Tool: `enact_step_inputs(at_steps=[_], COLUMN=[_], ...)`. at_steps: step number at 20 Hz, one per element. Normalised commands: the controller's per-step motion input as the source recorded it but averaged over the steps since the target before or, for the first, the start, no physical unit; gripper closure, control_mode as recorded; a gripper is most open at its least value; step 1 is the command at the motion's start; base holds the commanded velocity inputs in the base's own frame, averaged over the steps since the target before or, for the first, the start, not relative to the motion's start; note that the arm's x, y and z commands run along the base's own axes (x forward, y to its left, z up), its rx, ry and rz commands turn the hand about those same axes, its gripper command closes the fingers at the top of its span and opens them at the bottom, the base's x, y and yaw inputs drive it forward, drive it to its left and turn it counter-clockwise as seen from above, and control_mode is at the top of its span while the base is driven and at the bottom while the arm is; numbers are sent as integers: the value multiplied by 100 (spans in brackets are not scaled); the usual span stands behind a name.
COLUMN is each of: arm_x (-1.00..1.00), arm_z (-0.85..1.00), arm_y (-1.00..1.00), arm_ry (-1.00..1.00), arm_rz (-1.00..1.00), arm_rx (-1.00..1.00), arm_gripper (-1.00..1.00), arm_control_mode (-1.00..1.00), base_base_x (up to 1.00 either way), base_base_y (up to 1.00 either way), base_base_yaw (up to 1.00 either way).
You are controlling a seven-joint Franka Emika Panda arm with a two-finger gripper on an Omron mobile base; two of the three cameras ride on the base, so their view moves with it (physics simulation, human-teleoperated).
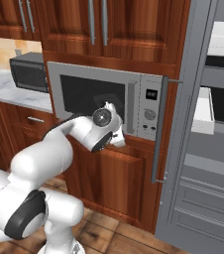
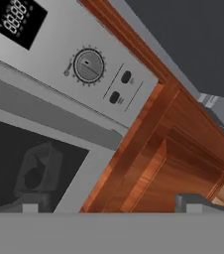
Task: Place the tupperware containing the fish and squash meal in the microwave. Close the microwave door and press the start button to reheat the meal.
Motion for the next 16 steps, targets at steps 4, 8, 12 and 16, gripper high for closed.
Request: enact_step_inputs(at_steps=[4, 8, 12, 16], arm_x=[-5, 0, 0, 0], arm_z=[0, 0, 0, 0], arm_y=[-32, -19, -14, -13], arm_ry=[-6, -6, -1, 0], arm_rz=[0, 0, 0, 0], arm_rx=[6, 5, 5, 4], arm_gripper=[-100, -100, -100, -100], arm_control_mode=[-100, -100, -100, -100], base_base_x=[0, 0, 0, 0], base_base_y=[0, 0, 0, 0], base_base_yaw=[0, 0, 0, 0])
